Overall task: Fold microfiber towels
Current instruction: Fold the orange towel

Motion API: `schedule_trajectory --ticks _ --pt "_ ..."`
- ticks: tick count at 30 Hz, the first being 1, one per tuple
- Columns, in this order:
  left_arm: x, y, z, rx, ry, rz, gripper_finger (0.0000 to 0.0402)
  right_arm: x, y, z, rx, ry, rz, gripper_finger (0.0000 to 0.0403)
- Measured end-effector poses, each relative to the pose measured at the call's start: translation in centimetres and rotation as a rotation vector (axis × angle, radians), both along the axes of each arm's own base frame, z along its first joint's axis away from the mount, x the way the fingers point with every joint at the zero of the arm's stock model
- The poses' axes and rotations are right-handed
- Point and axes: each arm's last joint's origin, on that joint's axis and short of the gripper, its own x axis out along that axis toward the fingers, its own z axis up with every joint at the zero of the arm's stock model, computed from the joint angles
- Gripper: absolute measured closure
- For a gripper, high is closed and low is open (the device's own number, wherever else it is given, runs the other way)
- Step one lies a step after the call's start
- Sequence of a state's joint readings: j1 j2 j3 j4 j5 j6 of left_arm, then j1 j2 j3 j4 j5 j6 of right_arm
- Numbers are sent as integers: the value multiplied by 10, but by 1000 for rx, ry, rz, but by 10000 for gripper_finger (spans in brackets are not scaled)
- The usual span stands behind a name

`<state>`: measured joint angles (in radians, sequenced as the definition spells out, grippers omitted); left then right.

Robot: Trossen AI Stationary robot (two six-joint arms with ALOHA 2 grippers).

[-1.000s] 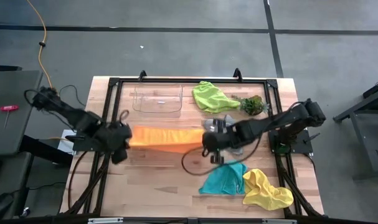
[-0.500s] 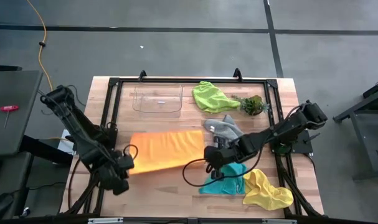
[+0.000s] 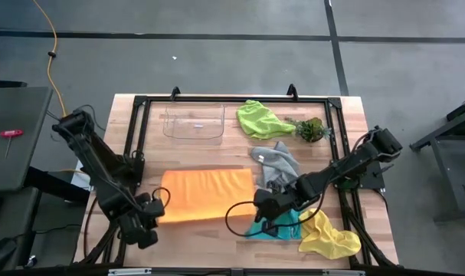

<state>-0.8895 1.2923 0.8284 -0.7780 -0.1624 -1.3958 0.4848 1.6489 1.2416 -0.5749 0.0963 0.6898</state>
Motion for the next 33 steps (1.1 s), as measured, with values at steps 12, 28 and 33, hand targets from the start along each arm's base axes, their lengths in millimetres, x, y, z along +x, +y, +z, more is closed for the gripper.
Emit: schedule_trajectory --ticks 12,28,33 --pt "-14 65 -1 179 35 194 401 22 -81 -3 -91 80 -177 403" --pt "-16 102 -43 263 79 316 401 42 -122 -46 -155 222 -227 403" --pt "-14 107 -43 288 85 281 401 46 -122 -58 -173 250 -226 403"
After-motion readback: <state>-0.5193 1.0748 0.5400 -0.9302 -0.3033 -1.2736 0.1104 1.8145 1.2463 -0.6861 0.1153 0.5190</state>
